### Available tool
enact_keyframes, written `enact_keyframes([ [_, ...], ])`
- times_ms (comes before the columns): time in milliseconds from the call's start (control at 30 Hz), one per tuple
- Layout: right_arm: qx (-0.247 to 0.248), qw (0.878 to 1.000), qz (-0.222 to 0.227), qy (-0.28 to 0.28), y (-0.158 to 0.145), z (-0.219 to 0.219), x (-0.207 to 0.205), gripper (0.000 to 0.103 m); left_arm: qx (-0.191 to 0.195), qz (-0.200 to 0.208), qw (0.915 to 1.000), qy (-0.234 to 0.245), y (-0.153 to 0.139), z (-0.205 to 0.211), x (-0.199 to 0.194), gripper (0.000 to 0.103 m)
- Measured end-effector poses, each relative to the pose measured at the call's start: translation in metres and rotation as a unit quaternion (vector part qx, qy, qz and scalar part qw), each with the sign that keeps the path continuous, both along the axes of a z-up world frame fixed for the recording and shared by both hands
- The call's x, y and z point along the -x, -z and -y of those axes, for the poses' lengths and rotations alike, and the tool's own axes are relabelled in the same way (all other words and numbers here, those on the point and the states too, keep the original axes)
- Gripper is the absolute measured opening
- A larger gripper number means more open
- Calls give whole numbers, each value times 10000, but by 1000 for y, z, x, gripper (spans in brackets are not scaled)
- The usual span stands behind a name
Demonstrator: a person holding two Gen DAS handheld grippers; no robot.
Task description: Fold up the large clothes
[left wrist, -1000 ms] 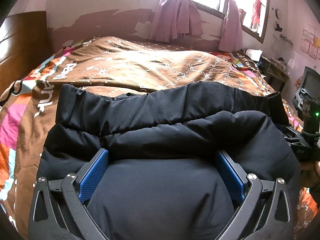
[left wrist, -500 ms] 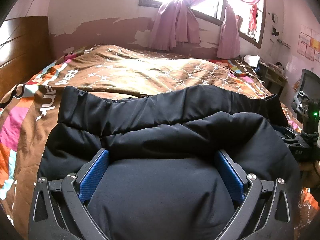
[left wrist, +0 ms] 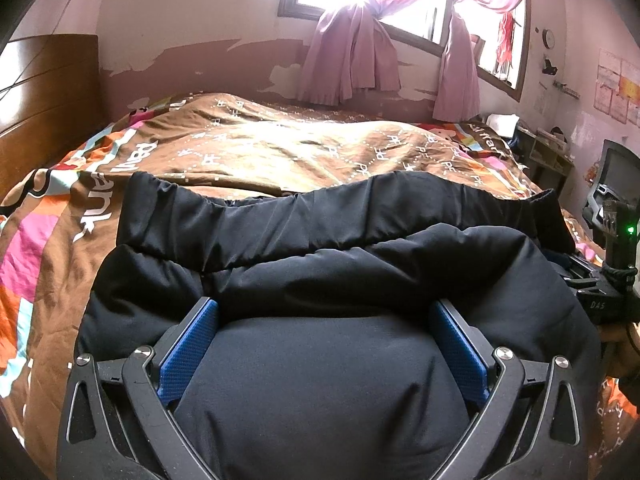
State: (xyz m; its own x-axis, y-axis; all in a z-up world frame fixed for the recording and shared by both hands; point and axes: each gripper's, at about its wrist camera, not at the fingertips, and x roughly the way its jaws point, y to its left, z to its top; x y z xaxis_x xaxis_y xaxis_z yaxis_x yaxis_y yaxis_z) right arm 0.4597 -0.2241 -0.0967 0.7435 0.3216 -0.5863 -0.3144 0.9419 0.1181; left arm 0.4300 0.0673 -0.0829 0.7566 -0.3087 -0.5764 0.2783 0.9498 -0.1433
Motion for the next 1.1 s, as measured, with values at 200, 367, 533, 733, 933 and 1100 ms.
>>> enact_keyframes([
  [200, 96, 9998, 169, 95, -1, -1, 8, 103, 12, 222, 9997, -51, 0, 0, 9, 102],
  [367, 51, 9996, 230, 132, -1, 3, 14, 103, -121, 323, 9983, -470, -7, -2, 23, 102],
  [533, 8, 9990, 358, 252, -3, 11, 33, 103, 437, 383, 9932, -1005, -15, -40, 59, 102],
  [733, -372, 9991, 107, 162, -18, 45, 61, 103, 559, -56, 9897, -1314, -15, -92, 66, 102],
  [933, -137, 9981, -229, 563, -42, 107, 73, 103, 1079, -1047, 9836, -998, 7, -120, 45, 102],
  [1100, -805, 9856, -1308, 714, -14, 157, 46, 103, 1540, -1602, 9728, -646, 25, -130, 31, 102],
])
